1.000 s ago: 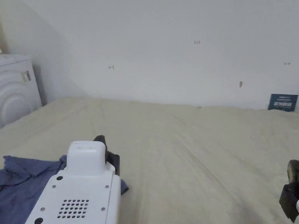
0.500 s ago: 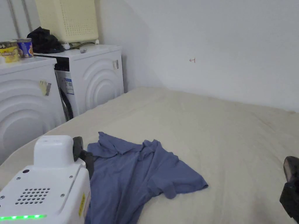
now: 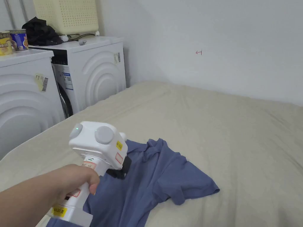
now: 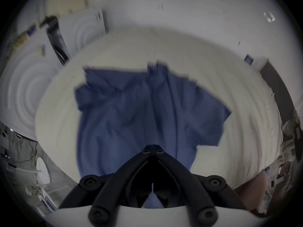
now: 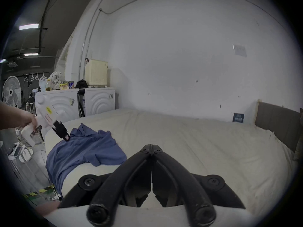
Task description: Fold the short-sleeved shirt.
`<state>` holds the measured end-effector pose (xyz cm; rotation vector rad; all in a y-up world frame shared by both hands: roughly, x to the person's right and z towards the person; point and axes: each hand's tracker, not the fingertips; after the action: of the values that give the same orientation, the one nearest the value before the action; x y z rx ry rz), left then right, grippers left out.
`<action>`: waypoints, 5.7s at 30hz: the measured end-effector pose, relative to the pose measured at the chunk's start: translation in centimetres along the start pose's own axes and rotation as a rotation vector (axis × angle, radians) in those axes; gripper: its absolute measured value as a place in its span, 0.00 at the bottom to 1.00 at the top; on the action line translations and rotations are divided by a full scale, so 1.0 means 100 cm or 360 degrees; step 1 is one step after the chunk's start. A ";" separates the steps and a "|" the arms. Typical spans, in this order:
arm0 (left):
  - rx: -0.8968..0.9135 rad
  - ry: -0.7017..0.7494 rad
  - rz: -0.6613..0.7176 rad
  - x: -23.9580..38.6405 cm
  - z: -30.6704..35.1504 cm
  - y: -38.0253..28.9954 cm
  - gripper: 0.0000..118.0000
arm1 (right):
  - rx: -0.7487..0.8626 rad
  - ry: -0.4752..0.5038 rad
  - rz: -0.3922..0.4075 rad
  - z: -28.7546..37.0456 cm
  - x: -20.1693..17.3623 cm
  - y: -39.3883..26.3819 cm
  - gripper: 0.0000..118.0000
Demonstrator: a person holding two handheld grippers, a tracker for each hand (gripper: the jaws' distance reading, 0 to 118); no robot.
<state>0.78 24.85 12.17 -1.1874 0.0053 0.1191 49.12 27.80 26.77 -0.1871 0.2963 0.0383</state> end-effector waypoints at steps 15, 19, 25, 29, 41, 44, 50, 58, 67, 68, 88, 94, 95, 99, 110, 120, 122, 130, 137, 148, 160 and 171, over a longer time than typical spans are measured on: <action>-0.0198 0.0082 0.0140 -0.005 -0.069 0.020 1.00 | -0.0241 0.0189 0.0004 -0.018 -0.001 -0.037 0.00; -0.0277 0.0148 0.0115 -0.005 -0.091 0.025 1.00 | -0.0213 0.0203 0.0033 -0.014 -0.005 -0.041 0.00; -0.0309 0.0099 0.0130 -0.015 -0.093 0.035 1.00 | -0.0231 0.0238 0.0115 -0.012 -0.010 -0.047 0.00; -0.0286 0.0118 0.0155 -0.013 -0.089 0.034 0.99 | -0.0264 0.0235 0.0087 -0.011 -0.006 -0.050 0.00; -0.0109 0.0109 0.0126 0.011 -0.050 0.029 0.01 | -0.0252 0.0150 0.0100 0.004 0.009 -0.048 0.00; -0.0045 0.0012 0.0206 -0.001 -0.016 0.022 0.01 | -0.0223 0.0141 0.0109 0.011 0.014 -0.044 0.03; 0.0210 -0.0135 0.0295 0.010 0.073 0.020 0.01 | -0.0108 0.0091 0.0071 0.025 0.028 -0.036 0.03; 0.0599 -0.0427 0.0172 0.058 0.202 0.035 0.01 | 0.0117 -0.0069 -0.0024 0.049 0.055 -0.020 0.00; 0.0769 -0.0836 -0.0281 0.224 0.284 0.069 0.01 | 0.0259 -0.0258 -0.0079 0.090 0.101 0.002 0.00; 0.0766 -0.0863 -0.0354 0.246 0.284 0.072 0.01 | 0.0282 -0.0304 -0.0078 0.097 0.105 0.004 0.00; -0.0229 -0.1031 -0.0431 0.511 -0.064 0.011 1.00 | 0.0061 -0.0584 -0.0278 0.152 0.182 -0.035 0.00; -0.0171 -0.1072 -0.0387 0.491 -0.056 0.016 0.98 | 0.0032 -0.0591 -0.0305 0.146 0.181 -0.040 0.00; -0.0135 -0.1114 -0.0373 0.484 -0.046 0.016 0.98 | 0.0029 -0.0597 -0.0307 0.145 0.179 -0.040 0.00; 0.0118 -0.1276 -0.0239 0.435 0.011 0.014 0.98 | 0.0051 -0.0588 -0.0335 0.147 0.176 -0.035 0.00; 0.1161 -0.0784 -0.0089 0.266 0.093 -0.102 0.00 | 0.0129 -0.0599 -0.0278 0.145 0.148 -0.028 0.00; 0.1295 -0.0567 0.0077 0.243 0.095 -0.145 0.00 | 0.0176 -0.0568 -0.0230 0.138 0.132 -0.017 0.00; 0.1316 -0.0550 -0.0044 0.250 0.099 -0.122 0.00 | 0.0179 -0.0558 -0.0211 0.136 0.132 -0.015 0.00; 0.0237 -0.0427 -0.0335 0.305 -0.031 0.035 0.17 | 0.0104 -0.0526 -0.0225 0.114 0.140 -0.016 0.00; 0.0073 -0.0286 -0.0231 0.334 -0.129 0.058 0.97 | -0.0048 -0.0524 -0.0230 0.094 0.154 -0.037 0.00; 0.0265 -0.0345 -0.0698 0.355 -0.099 0.010 0.09 | -0.0110 -0.0468 -0.0214 0.050 0.171 -0.042 0.00; 0.0322 -0.0421 -0.0527 0.334 -0.101 0.000 0.09 | -0.1481 0.0087 -0.0496 -0.255 0.259 0.031 0.77; 0.0268 -0.0502 -0.0482 0.323 -0.106 -0.006 0.09 | -0.1612 -0.0110 -0.0281 -0.303 0.260 -0.032 0.02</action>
<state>33.59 17.71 6.63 -0.9788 -0.4328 0.0368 65.44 19.22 -8.78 -1.2136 0.1679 0.0165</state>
